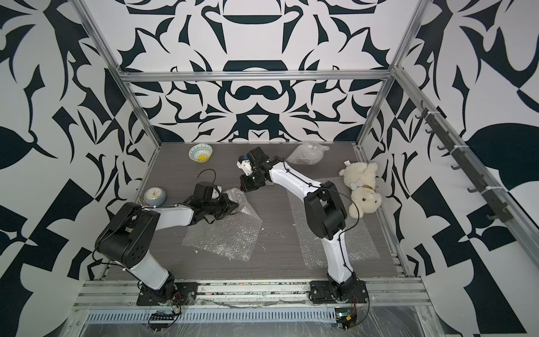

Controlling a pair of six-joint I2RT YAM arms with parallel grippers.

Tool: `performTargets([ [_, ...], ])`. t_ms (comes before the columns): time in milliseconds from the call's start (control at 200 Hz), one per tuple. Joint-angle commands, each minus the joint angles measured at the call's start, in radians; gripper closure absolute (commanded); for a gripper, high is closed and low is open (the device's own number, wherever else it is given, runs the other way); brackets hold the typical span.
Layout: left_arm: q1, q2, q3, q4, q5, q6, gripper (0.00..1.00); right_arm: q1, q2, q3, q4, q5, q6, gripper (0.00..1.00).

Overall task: Wrap bowls in bubble wrap
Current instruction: Wrap the bowl in bubble wrap.

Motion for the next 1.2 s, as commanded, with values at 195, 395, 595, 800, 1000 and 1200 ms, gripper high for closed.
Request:
performTargets([
  [195,-0.005,0.001,0.026,-0.070,-0.009,0.023,0.98,0.046,0.099,0.094,0.002,-0.111,0.035,0.99],
  [395,-0.006,0.007,0.040,-0.083,-0.009,0.032,0.98,0.059,0.150,0.118,0.005,-0.136,0.053,0.99],
  [595,-0.005,0.008,0.060,-0.099,-0.006,0.041,0.94,0.059,0.207,0.155,-0.026,-0.070,0.056,0.99],
  [800,-0.006,-0.013,0.078,-0.141,-0.023,0.059,0.82,0.060,0.239,0.177,-0.066,0.023,0.056,0.99],
  [1000,-0.006,-0.094,0.087,-0.224,-0.098,0.091,0.65,0.061,0.249,0.182,-0.116,0.102,0.041,0.99],
  [1200,0.002,-0.211,0.083,-0.314,-0.187,0.121,0.57,0.066,0.252,0.172,-0.117,0.113,0.038,0.99],
])
